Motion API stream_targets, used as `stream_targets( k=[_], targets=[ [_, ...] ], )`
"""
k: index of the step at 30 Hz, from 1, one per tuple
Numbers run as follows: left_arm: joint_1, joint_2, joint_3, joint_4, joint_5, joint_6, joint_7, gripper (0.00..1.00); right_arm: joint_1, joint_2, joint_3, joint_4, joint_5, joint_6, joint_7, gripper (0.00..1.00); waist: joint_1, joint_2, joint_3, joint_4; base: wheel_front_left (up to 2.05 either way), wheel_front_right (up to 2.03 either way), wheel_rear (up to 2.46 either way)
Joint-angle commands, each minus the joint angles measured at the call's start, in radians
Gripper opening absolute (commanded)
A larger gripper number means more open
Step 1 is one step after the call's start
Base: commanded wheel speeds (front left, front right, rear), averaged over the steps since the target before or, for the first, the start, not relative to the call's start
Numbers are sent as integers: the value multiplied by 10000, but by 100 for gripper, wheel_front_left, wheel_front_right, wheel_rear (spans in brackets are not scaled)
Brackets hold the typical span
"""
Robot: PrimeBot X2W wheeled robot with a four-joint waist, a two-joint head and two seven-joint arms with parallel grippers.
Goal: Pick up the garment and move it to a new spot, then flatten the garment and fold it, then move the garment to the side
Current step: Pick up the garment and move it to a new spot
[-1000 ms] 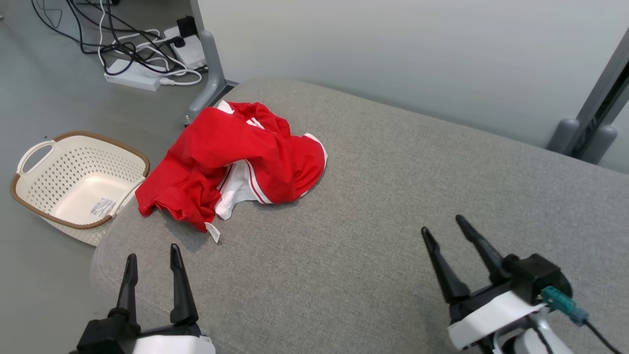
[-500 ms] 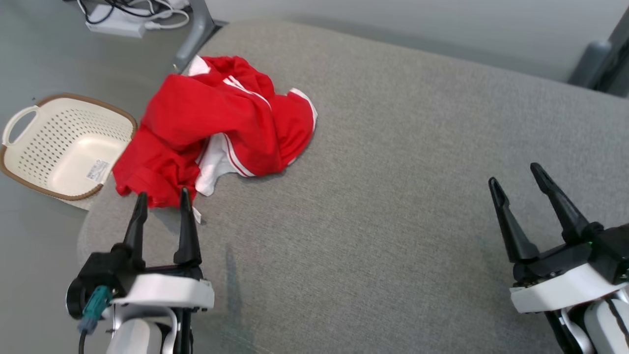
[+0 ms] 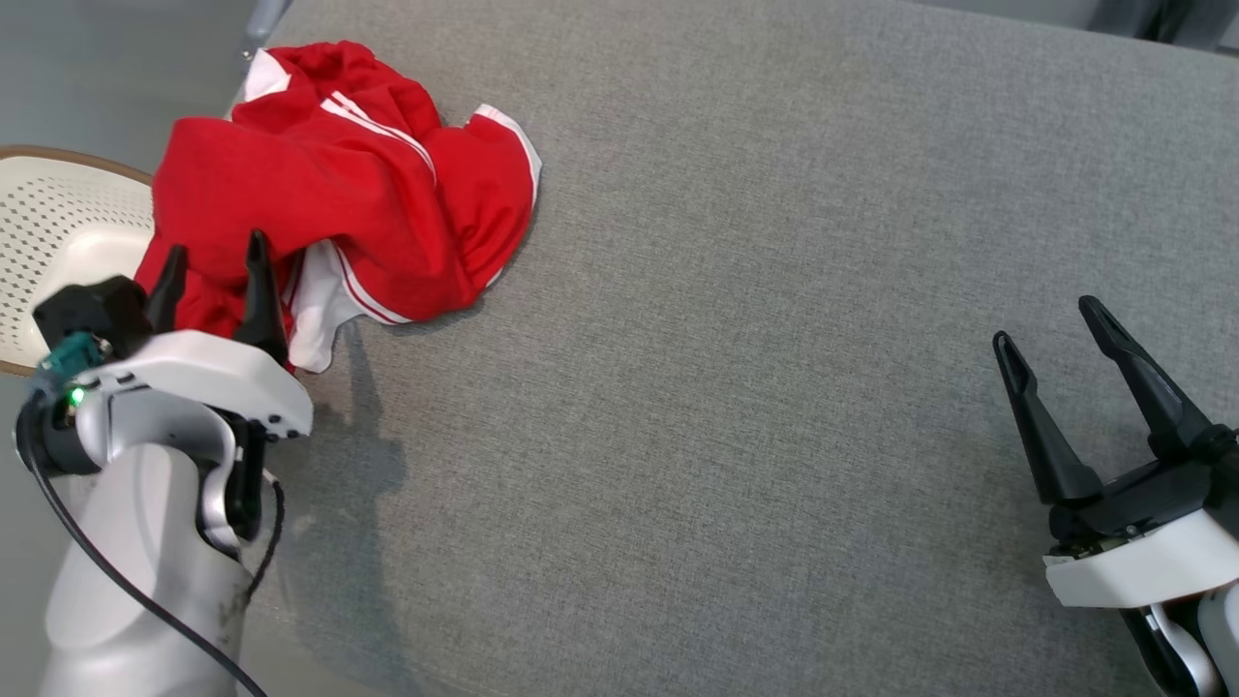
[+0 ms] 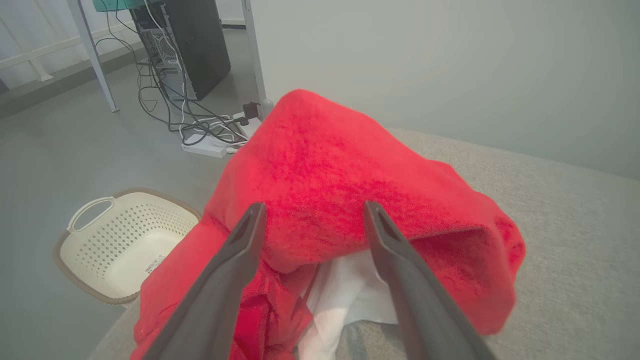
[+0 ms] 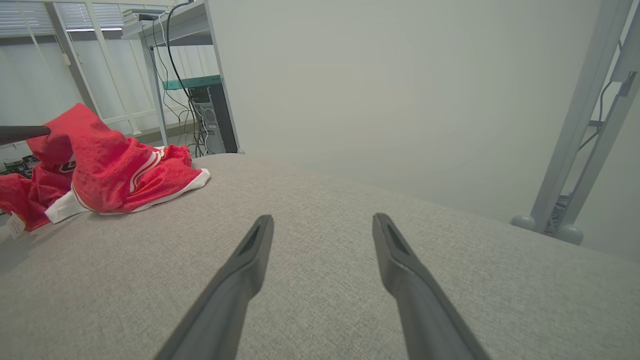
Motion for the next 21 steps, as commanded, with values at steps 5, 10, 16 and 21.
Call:
stream_targets(
  k=[5,10,16,21],
  targets=[
    [-836,273,101,603,-263,-65,671,100,-91,-258,-53,-90,95,1,-8,100,0,0,311,-147,0,0,0],
    [-1745,506,205,1292,-655,-157,1851,100,-104,-487,76,-183,99,1,-8,100,0,0,567,-198,0,0,0],
    [-2240,733,147,1754,-972,-332,3071,100,-140,-597,147,-217,129,1,-8,100,0,0,812,-292,0,0,0],
    [-2487,828,64,2097,-1029,-278,3545,100,-151,-693,149,-246,173,1,-7,100,0,0,1009,-370,0,0,0]
  ],
)
